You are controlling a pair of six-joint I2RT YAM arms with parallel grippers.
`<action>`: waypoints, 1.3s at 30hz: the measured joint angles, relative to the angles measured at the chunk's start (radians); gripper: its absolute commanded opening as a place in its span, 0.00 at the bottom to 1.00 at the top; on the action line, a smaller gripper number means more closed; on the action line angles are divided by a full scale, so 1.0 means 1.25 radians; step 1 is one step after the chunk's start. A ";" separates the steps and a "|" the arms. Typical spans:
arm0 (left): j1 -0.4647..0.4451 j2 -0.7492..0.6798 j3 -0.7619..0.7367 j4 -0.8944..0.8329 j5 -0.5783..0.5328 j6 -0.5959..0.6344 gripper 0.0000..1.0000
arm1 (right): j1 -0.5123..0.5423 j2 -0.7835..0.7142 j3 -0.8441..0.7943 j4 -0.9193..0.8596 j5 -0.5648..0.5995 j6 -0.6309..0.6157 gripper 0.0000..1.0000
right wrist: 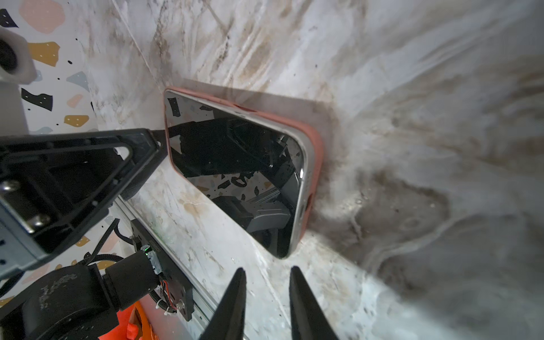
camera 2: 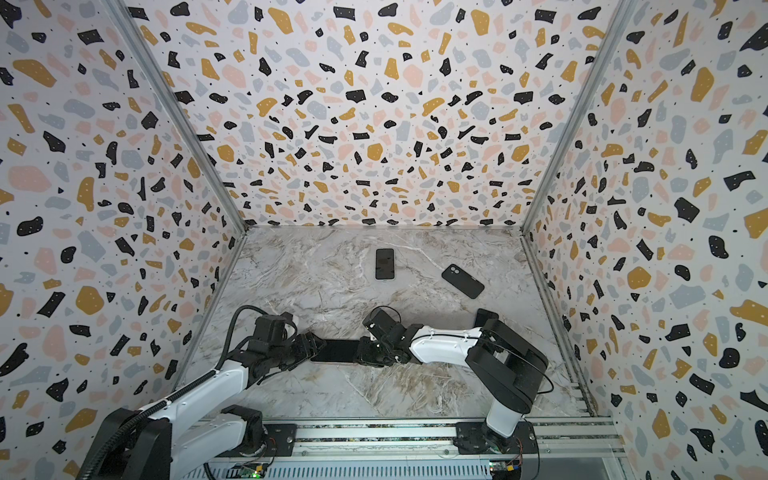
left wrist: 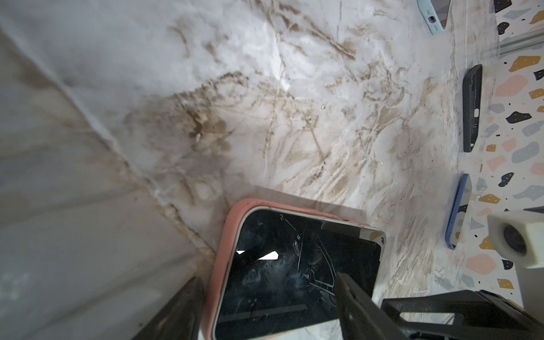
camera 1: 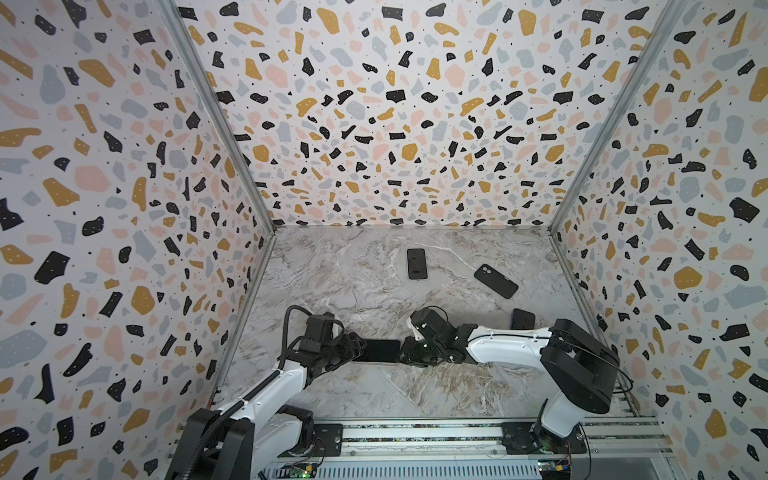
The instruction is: Put the phone into the phone case
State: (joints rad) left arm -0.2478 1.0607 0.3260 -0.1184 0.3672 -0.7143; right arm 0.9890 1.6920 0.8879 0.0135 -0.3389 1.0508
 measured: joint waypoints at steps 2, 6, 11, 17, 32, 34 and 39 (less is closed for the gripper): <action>0.000 0.001 0.000 0.000 0.000 0.001 0.73 | 0.000 0.009 0.003 0.002 -0.004 -0.001 0.27; 0.000 0.005 0.000 0.006 0.001 0.003 0.72 | 0.000 0.024 0.003 0.000 -0.007 -0.001 0.24; 0.000 0.006 0.000 0.008 0.001 0.006 0.72 | 0.000 0.029 0.003 0.002 -0.009 -0.001 0.19; 0.000 0.007 0.000 0.008 0.001 0.009 0.70 | 0.000 0.031 0.003 0.002 -0.012 -0.001 0.15; 0.004 0.008 -0.009 0.023 -0.001 0.012 0.65 | 0.002 0.058 0.031 -0.024 -0.019 -0.001 0.13; 0.004 0.008 -0.012 0.029 -0.004 0.012 0.64 | 0.004 0.061 0.037 -0.027 -0.020 -0.001 0.13; 0.005 0.007 -0.017 0.042 -0.010 0.012 0.64 | 0.005 0.069 0.046 -0.034 -0.024 -0.001 0.13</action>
State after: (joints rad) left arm -0.2420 1.0695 0.3050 -0.0666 0.3550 -0.6994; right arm 0.9958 1.7779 0.9459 -0.0292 -0.3695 1.0500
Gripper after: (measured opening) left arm 0.640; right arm 0.136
